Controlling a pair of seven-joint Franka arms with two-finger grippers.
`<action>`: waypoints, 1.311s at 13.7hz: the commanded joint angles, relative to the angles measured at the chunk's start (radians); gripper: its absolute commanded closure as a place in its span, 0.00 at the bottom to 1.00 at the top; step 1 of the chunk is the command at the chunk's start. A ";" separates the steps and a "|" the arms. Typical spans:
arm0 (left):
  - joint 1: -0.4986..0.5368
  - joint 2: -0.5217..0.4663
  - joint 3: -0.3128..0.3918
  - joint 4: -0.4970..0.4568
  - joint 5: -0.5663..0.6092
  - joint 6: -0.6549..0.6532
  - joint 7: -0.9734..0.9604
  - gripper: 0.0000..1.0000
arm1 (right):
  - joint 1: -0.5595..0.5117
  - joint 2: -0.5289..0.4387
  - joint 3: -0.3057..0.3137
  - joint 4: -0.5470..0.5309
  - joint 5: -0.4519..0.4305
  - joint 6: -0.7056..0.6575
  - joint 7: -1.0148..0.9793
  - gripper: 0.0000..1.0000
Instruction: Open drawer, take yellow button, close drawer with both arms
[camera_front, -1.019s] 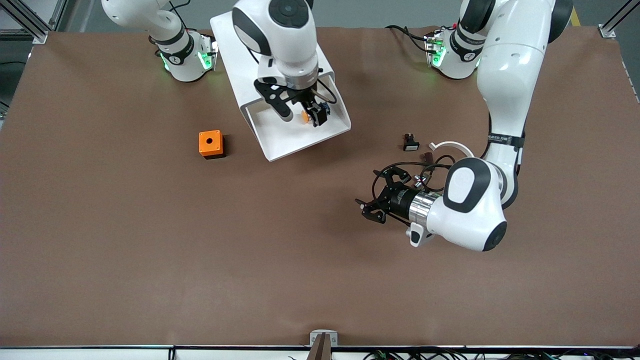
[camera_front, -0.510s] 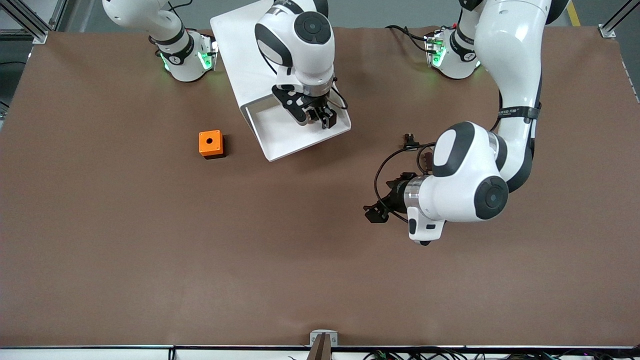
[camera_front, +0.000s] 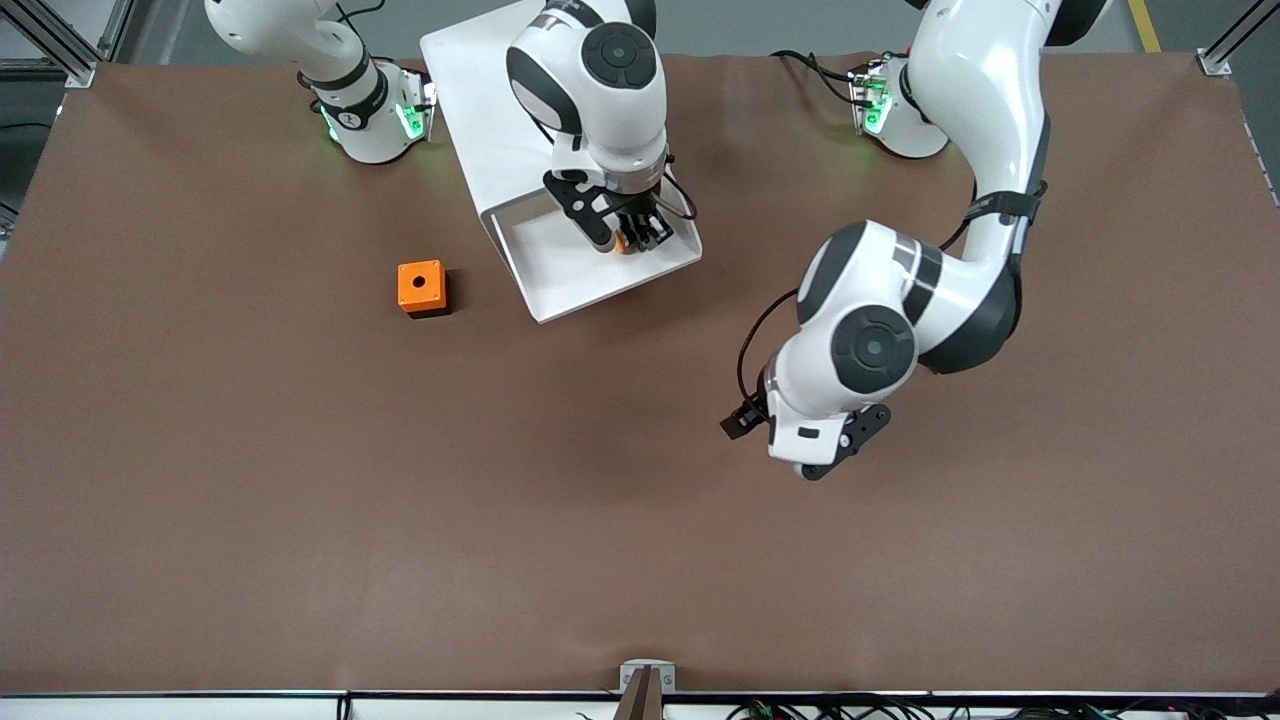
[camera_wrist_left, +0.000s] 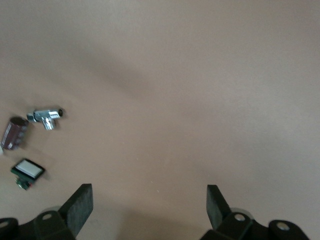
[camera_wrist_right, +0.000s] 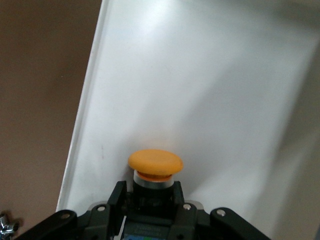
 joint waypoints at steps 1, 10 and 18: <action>-0.023 -0.014 0.001 -0.023 0.042 0.015 0.020 0.00 | -0.099 -0.009 -0.002 0.101 0.089 -0.137 -0.166 1.00; -0.102 -0.016 -0.005 -0.026 0.040 0.021 -0.003 0.00 | -0.582 -0.044 -0.008 0.144 0.002 -0.301 -1.121 1.00; -0.254 -0.002 -0.006 -0.029 0.048 0.087 -0.097 0.00 | -0.883 0.063 -0.008 -0.081 -0.125 0.113 -1.627 1.00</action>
